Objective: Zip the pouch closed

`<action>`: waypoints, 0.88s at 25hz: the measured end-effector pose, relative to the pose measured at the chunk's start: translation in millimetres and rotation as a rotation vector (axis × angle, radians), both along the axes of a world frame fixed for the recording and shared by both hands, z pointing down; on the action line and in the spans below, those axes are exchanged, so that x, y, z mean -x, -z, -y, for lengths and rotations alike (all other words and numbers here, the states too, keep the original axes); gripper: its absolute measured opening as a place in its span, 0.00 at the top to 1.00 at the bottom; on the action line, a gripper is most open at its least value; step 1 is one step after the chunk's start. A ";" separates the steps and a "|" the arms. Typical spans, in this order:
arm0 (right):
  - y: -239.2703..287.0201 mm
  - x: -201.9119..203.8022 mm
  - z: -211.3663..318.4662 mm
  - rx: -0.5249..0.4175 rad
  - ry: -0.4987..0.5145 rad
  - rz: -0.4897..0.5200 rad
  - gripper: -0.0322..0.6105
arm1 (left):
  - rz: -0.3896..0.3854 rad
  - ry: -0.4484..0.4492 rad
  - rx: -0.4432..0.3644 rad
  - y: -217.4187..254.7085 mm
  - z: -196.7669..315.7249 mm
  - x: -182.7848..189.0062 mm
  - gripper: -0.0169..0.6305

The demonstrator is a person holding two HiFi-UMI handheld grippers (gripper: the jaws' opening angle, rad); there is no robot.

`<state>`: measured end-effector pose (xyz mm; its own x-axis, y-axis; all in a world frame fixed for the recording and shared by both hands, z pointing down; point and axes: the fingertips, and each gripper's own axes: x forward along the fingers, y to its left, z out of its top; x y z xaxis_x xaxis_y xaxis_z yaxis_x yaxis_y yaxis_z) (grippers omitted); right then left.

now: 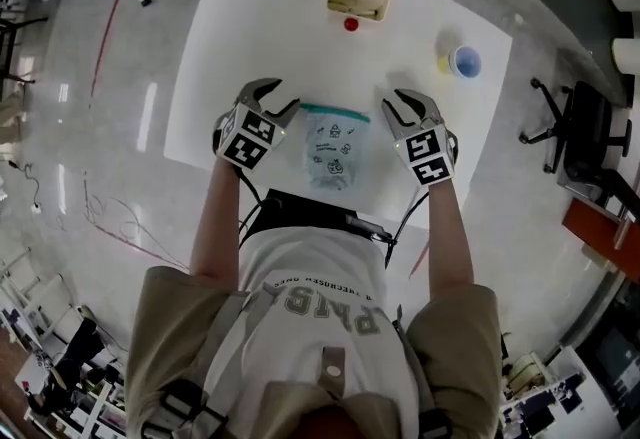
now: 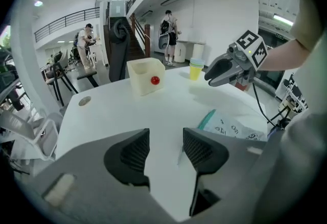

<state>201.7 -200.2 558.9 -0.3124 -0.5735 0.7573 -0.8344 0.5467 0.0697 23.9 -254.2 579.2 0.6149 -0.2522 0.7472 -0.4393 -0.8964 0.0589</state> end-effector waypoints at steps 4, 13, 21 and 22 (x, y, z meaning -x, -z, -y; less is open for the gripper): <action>43.3 -20.7 8.5 -0.172 -0.212 0.122 0.78 | -0.067 0.069 -0.094 39.1 11.5 -6.4 0.64; 179.0 -35.5 -10.0 -0.632 -0.502 0.318 0.78 | -0.230 0.188 -0.450 146.2 10.4 -18.2 0.64; 229.2 -22.2 -26.6 -0.774 -0.502 0.307 0.82 | -0.464 0.317 -0.614 231.7 11.1 -17.3 0.71; 233.0 -21.0 -27.0 -0.781 -0.501 0.300 0.82 | -0.479 0.326 -0.619 237.8 11.3 -16.4 0.71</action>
<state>222.8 -173.2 326.0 -0.0139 -0.9993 0.0360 -0.9999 0.0142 0.0083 40.3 -265.5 341.5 0.6548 -0.7500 0.0934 -0.7345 -0.6606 -0.1554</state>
